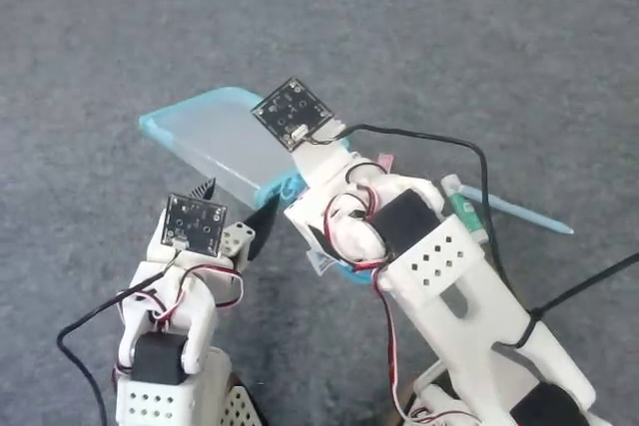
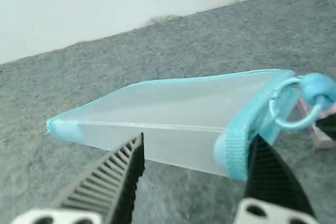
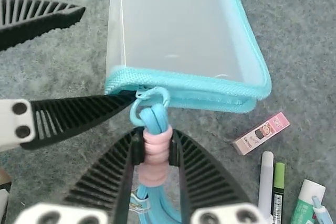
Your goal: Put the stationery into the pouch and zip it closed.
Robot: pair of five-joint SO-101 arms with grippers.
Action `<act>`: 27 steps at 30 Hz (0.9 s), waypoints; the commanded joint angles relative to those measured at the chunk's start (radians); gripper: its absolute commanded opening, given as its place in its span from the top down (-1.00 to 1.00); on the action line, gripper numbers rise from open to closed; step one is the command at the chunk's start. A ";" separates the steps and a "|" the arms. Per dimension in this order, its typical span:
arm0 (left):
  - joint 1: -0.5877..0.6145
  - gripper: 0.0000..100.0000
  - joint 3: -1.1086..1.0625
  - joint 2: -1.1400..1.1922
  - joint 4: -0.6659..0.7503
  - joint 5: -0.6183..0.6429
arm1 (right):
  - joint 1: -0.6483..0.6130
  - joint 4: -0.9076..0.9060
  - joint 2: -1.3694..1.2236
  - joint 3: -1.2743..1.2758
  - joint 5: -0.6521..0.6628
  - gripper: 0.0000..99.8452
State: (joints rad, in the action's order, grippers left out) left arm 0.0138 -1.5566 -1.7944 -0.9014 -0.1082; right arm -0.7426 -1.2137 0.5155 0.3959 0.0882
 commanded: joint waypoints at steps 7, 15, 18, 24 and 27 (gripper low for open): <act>0.012 0.52 -0.021 -0.005 0.066 -0.014 | -0.088 -0.104 0.070 -0.006 0.103 0.99; 0.017 0.54 -0.050 -0.006 0.112 -0.014 | -0.088 -0.076 0.096 0.141 0.169 0.99; 0.017 0.54 -0.051 -0.008 0.114 -0.012 | -0.085 -0.028 0.180 0.255 0.173 0.99; 0.017 0.54 -0.048 -0.008 0.118 -0.008 | -0.091 -0.025 0.326 0.367 0.175 0.99; 0.017 0.54 -0.053 -0.005 0.135 -0.008 | -0.093 -0.025 0.335 0.404 0.199 0.99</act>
State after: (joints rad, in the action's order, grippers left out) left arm 0.0077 -1.6180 -1.7929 -0.8293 -0.1112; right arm -0.8132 -1.2259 0.8055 0.7718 0.2447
